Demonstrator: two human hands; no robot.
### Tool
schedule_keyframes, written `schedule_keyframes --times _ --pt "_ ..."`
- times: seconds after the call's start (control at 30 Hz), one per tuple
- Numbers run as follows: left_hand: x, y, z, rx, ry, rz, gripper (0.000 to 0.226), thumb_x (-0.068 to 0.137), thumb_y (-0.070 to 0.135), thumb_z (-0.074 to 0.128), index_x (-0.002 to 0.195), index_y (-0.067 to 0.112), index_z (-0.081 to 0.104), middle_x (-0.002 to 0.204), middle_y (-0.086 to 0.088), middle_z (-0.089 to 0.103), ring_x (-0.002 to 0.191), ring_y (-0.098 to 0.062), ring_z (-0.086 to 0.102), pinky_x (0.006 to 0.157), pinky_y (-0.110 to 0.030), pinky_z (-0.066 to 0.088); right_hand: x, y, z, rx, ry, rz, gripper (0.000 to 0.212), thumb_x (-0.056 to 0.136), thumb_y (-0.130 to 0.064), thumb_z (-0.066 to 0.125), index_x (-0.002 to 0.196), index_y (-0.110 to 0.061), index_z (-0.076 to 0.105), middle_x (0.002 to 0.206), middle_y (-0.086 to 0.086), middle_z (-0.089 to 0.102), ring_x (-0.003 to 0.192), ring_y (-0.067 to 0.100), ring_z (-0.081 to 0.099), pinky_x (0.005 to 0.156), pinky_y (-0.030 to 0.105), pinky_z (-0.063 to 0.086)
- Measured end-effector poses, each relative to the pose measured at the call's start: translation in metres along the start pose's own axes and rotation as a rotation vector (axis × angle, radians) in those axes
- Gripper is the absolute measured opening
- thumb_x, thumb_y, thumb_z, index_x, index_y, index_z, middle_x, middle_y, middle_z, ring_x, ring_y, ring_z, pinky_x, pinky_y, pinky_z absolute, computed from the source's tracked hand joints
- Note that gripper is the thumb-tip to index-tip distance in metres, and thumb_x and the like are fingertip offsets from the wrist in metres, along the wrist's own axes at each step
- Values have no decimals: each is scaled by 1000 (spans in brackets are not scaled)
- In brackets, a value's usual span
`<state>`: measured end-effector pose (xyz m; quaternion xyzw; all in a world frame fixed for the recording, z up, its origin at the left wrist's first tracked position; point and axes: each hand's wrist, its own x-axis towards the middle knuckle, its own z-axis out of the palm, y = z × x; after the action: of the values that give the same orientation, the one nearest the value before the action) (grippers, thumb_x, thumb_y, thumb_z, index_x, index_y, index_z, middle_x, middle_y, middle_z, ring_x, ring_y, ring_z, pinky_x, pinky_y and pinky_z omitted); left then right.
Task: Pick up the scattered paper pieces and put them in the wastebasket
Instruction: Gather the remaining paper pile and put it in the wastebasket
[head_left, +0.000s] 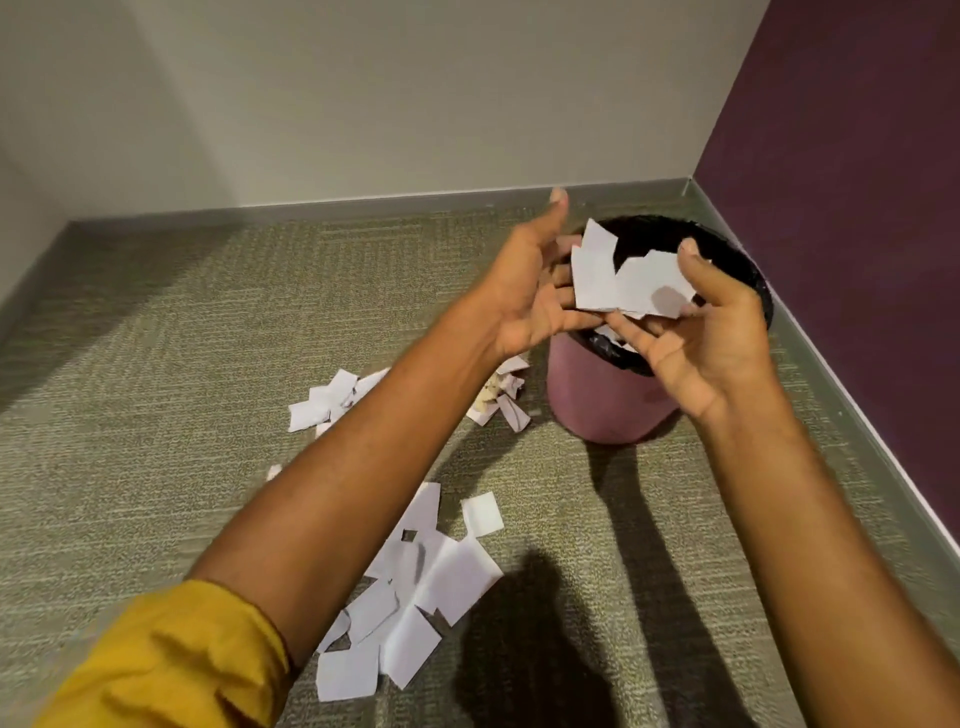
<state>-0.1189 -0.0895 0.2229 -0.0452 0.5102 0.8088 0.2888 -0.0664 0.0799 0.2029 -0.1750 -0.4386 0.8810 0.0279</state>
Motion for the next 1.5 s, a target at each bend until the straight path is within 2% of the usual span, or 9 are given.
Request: schedule_keyframes --times 0.2,0.27,0.47,0.77,0.87,1.1,1.2,1.37,1.5 --pt "14 -16 2 -88 -16 -80 92 99 71 51 162 6 35 167 -29 30 153 -53 31 107 -69 48 3 -1 -16 41 24 65 36 96 -39 77 124 -18 68 153 26 54 136 42 61 108 59 56" --pt "14 -19 -4 -90 0 -74 88 100 70 52 158 5 43 162 -29 38 150 -51 38 110 -70 47 3 1 -17 49 34 67 37 93 -39 80 123 -22 65 138 21 56 131 37 59 110 59 54" --pt "2 -25 -43 -9 34 -31 66 104 58 54 142 4 62 135 -22 70 123 -39 71 106 -61 55 0 15 -17 44 19 49 47 98 -31 76 138 -10 63 144 22 59 129 37 67 106 53 59" --pt "-10 -72 -117 291 198 -172 28 107 35 60 124 14 67 100 -5 72 96 -24 70 92 -41 61 -25 77 0 -74 -203 109 19 103 -15 63 120 -7 66 105 14 76 108 33 74 105 46 59" --pt "-11 -96 -148 513 266 -229 22 106 26 63 119 9 67 100 -8 74 84 -22 69 73 -35 57 -31 108 0 -202 -223 126 16 103 -10 65 119 -6 67 109 17 76 104 31 75 102 46 60" --pt "-17 -157 -215 1306 246 -280 31 81 12 86 108 16 71 109 -7 76 103 -27 71 92 -38 59 -33 184 -22 -596 -255 243 20 97 -8 76 116 -12 72 118 21 76 105 30 74 96 46 62" --pt "-22 -180 -228 1563 136 -344 51 71 17 95 117 15 72 115 -11 73 101 -28 68 87 -37 57 -33 215 -36 -850 -307 220 23 94 -10 80 114 -18 73 115 9 74 108 23 72 96 41 63" --pt "-27 -196 -244 1805 36 -248 73 64 25 99 128 20 64 123 -10 60 114 -31 59 91 -41 56 -28 247 -60 -1238 -484 57 34 91 -5 75 119 -23 71 121 -2 63 111 10 63 100 34 55" --pt "-30 -197 -246 1914 -1 -198 76 66 23 99 131 19 59 128 -9 57 121 -30 57 88 -45 58 -25 255 -64 -1473 -593 28 63 78 1 57 134 -29 65 135 -5 58 125 17 54 103 45 51"
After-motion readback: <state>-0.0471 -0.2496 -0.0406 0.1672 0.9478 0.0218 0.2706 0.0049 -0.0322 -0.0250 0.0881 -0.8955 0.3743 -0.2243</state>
